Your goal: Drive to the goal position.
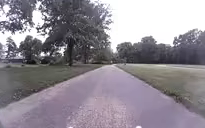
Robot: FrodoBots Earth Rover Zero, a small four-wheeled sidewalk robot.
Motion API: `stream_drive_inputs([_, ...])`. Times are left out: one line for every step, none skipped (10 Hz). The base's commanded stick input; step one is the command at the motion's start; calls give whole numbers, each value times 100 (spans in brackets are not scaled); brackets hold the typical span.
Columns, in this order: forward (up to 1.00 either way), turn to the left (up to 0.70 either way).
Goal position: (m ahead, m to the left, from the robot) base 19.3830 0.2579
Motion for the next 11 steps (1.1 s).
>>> stream_drive_inputs([70,1])
stream_drive_inputs([70,1])
stream_drive_inputs([70,1])
stream_drive_inputs([70,0])
stream_drive_inputs([70,0])
stream_drive_inputs([70,-11])
stream_drive_inputs([70,-14])
stream_drive_inputs([70,-14])
stream_drive_inputs([70,-12])
stream_drive_inputs([70,-2])
stream_drive_inputs([70,0])
